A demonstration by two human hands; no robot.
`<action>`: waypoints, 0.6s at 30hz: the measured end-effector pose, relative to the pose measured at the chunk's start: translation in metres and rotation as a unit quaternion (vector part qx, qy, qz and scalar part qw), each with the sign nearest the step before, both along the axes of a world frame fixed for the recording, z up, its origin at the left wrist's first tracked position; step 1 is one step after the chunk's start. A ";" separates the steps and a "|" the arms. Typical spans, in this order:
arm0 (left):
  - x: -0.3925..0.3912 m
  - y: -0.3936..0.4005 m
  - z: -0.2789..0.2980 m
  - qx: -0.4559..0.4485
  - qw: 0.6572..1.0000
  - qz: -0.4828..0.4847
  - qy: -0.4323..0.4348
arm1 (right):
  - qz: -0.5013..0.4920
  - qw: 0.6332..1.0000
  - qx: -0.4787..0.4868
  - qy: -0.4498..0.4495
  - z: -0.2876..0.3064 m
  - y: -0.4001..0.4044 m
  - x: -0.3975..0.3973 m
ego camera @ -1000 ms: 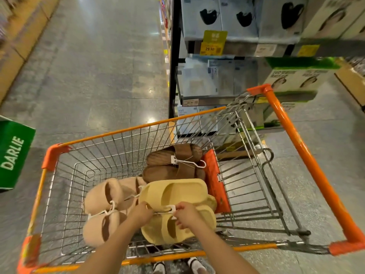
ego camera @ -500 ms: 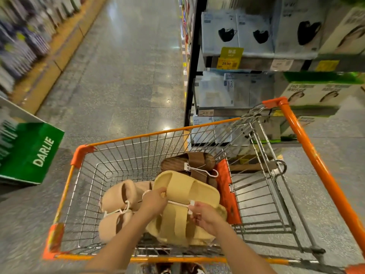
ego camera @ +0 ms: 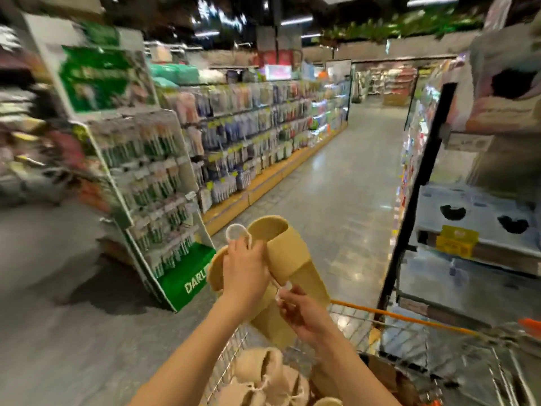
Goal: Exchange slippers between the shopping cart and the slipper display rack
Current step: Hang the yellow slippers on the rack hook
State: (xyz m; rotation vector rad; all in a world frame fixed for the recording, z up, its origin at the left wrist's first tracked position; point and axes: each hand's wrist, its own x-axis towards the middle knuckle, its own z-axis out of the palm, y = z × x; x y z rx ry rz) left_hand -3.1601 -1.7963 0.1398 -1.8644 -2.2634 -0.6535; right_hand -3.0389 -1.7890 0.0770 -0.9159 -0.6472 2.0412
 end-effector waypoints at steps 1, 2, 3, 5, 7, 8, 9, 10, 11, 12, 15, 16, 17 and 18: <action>-0.012 -0.010 0.011 0.028 0.999 0.025 0.012 | 0.023 1.000 0.018 0.008 0.010 -0.004 -0.017; -0.023 -0.022 0.021 0.054 0.997 0.049 0.024 | 0.048 0.998 0.033 0.018 0.018 -0.009 -0.033; -0.035 -0.034 0.030 0.074 0.994 0.075 0.035 | 0.074 0.996 0.042 0.032 0.026 -0.017 -0.050; -0.061 -0.063 0.042 0.106 0.982 0.145 0.050 | 0.134 0.988 0.053 0.059 0.036 -0.036 -0.082; -0.088 -0.098 0.050 0.118 0.970 0.204 0.058 | 0.202 0.974 0.060 0.083 0.046 -0.062 -0.115; -0.102 -0.118 0.052 0.132 0.962 0.230 0.059 | 0.229 0.967 0.061 0.095 0.047 -0.076 -0.132; -0.116 -0.138 0.054 0.150 0.953 0.257 0.064 | 0.258 0.959 0.060 0.103 0.052 -0.093 -0.148; -0.129 -0.158 0.053 0.168 0.943 0.280 0.063 | 0.283 0.951 0.062 0.109 0.054 -0.110 -0.164; -0.139 -0.176 0.051 0.179 0.935 0.301 0.062 | 0.308 0.942 0.068 0.114 0.059 -0.129 -0.176; -0.151 -0.201 0.048 0.186 0.924 0.328 0.063 | 0.347 0.928 0.078 0.111 0.059 -0.150 -0.192; -0.169 -0.256 0.045 0.198 0.897 0.388 0.076 | 0.438 0.887 0.093 0.116 0.060 -0.198 -0.225; -0.176 -0.278 0.046 0.204 0.883 0.416 0.074 | 0.469 0.870 0.099 0.119 0.059 -0.216 -0.241; -0.182 -0.299 0.046 0.219 0.865 0.444 0.076 | 0.490 0.858 0.097 0.121 0.058 -0.235 -0.255; -0.188 -0.321 0.046 0.230 0.847 0.472 0.076 | 0.514 0.843 0.104 0.123 0.057 -0.255 -0.269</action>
